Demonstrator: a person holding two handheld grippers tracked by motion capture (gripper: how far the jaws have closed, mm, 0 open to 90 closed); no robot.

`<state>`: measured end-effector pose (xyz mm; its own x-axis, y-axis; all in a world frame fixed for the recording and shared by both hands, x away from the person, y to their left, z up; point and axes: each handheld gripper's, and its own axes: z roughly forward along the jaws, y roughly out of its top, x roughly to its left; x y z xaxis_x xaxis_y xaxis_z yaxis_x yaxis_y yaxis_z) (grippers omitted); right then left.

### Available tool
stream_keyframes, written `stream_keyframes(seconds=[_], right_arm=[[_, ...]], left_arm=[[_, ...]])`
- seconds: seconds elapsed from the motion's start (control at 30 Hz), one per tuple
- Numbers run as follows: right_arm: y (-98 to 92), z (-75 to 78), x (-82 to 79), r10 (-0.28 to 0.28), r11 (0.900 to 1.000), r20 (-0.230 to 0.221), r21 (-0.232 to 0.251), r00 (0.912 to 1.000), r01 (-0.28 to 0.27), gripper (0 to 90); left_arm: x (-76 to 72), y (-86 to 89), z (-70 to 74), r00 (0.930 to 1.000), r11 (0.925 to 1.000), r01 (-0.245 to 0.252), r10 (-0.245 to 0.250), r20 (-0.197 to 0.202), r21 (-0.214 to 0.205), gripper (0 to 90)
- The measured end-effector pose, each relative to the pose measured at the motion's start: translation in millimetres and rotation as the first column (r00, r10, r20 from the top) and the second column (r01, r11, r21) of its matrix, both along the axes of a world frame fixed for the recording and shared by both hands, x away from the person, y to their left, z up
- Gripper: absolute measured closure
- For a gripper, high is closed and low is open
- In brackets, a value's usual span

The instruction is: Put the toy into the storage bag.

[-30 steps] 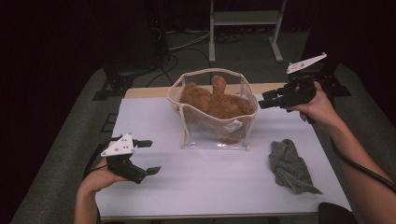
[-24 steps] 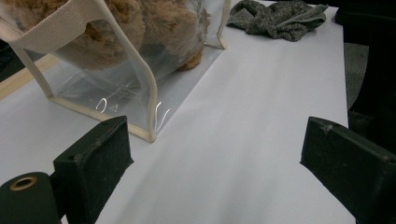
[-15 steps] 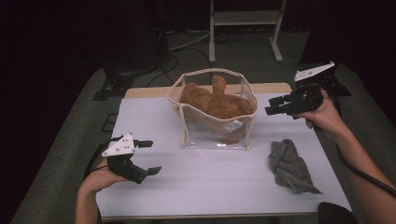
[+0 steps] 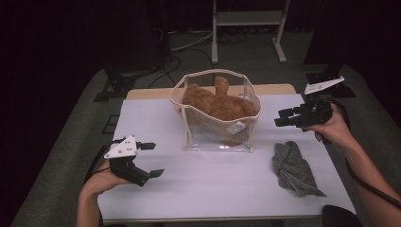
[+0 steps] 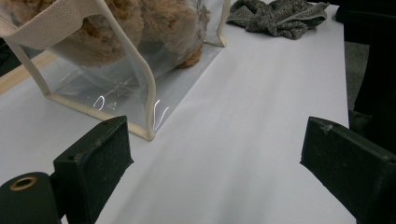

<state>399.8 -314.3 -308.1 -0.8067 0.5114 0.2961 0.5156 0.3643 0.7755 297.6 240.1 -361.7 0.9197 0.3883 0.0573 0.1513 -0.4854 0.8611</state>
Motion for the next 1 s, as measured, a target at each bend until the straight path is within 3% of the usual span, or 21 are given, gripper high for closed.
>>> stream_keyframes(seconds=[0.43, 1.0], right_arm=[[-9.5, -34.6, -12.7, -0.022, 0.9997, -0.036, 0.002, 0.9991, 0.022, 38.6], [-14.7, -66.4, -29.0, -0.030, 0.9995, -0.078, 0.010, 0.9965, 0.030, 36.9]], left_arm=[[0.7, -1.4, -2.1, 1.0000, 1.0000, 0.001, -0.001, -0.007, 0.007, 7.7], [0.7, -2.9, -2.4, 1.0000, 0.9998, 0.005, -0.005, -0.009, 0.017, 7.7]])
